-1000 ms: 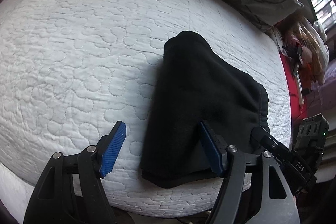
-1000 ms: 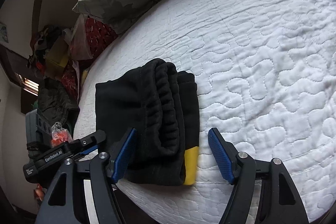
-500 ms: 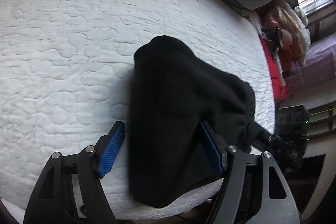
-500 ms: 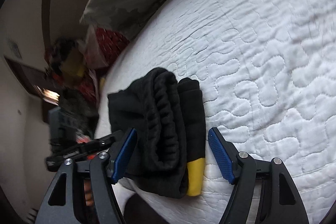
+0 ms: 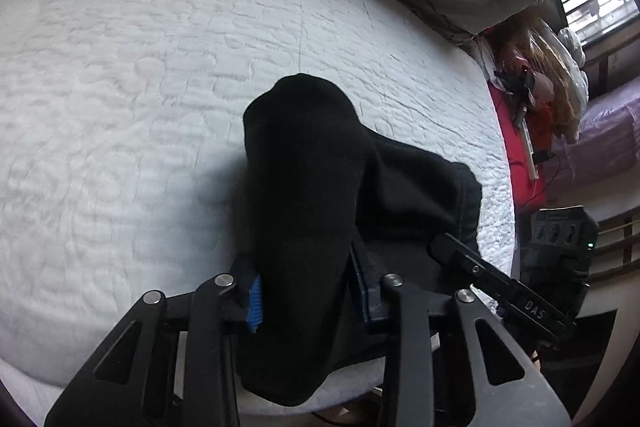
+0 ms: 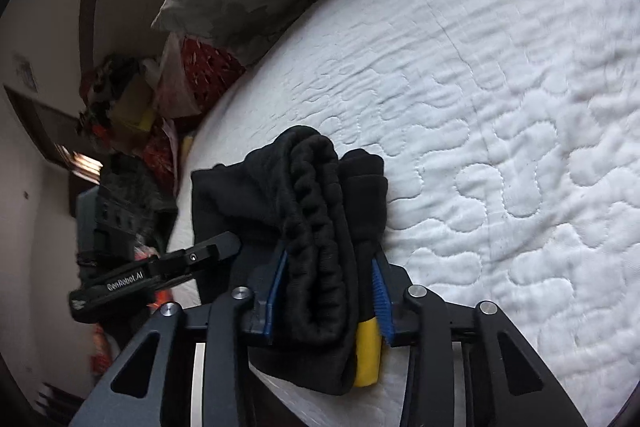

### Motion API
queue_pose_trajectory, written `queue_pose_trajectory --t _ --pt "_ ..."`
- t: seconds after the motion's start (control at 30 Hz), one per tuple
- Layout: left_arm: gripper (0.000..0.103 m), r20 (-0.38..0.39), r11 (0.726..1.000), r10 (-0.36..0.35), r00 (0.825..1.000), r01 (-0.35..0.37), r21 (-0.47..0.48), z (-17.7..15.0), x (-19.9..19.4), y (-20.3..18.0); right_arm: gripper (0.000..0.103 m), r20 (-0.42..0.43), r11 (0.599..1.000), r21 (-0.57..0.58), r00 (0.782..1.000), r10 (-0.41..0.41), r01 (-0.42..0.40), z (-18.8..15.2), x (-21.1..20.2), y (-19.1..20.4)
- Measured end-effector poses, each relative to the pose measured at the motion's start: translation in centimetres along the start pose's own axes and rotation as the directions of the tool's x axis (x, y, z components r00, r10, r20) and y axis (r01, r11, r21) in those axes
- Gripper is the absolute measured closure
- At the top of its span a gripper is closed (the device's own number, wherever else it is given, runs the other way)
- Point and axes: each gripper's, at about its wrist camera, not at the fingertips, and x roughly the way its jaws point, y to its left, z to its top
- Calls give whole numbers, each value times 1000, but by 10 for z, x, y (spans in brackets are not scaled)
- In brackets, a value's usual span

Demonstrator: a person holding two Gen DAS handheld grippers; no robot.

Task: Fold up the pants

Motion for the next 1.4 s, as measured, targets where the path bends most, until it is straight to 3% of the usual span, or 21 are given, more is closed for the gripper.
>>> queue_pose_trajectory --t 0.13,0.27,0.43,0.57,0.63,0.7,0.73,0.8,0.9,0.97,1.03,1.13,1.23,1.3,1.4 --pt "72 43 999 7 999 -5 -45 -7 -16 9 67 11 998 -61 1000 -22 23 -6 -12 18" --pt "72 109 995 14 994 -3 -98 17 -40 23 67 6 998 -70 1000 -5 5 7 -3 41" --pt "72 167 988 108 980 -87 -130 68 -62 43 67 29 996 -77 999 42 -40 44 27 79" --pt "71 146 968 209 967 -183 -170 93 -47 63 67 32 998 -53 999 44 -42 64 63 95" --pt "68 92 950 264 960 -242 -197 100 -27 74 66 17 999 -38 1000 21 -20 68 87 96" --pt "51 65 939 278 958 -257 -228 100 -14 86 62 -15 999 -39 1000 -24 24 68 107 92" --pt "48 80 939 272 959 -246 -243 98 -16 90 60 -29 997 -40 998 -62 61 67 115 88" --pt "41 99 940 258 961 -226 -254 94 -20 94 58 -23 1000 -10 1000 -18 18 66 116 78" --pt "41 117 937 250 961 -209 -280 83 -33 100 54 -31 1000 14 1000 5 -5 69 105 69" --pt "41 155 927 276 949 -221 -302 69 -48 104 54 -15 1000 11 1000 5 -5 69 89 68" --pt "41 197 913 326 925 -254 -319 52 -59 97 51 19 999 -25 999 -31 32 65 69 74" --pt "41 224 889 403 887 -321 -328 22 -66 85 39 39 985 -127 993 -111 115 60 52 95" --pt "41 237 867 461 855 -377 -326 1 -72 81 23 85 935 -241 965 -247 260 38 34 114" --pt "41 247 852 495 833 -411 -322 -12 -73 74 9 146 893 -275 933 -329 358 16 21 124" --pt "41 250 827 549 798 -475 -302 -26 -73 62 1 228 851 -292 896 -380 435 -9 0 123"
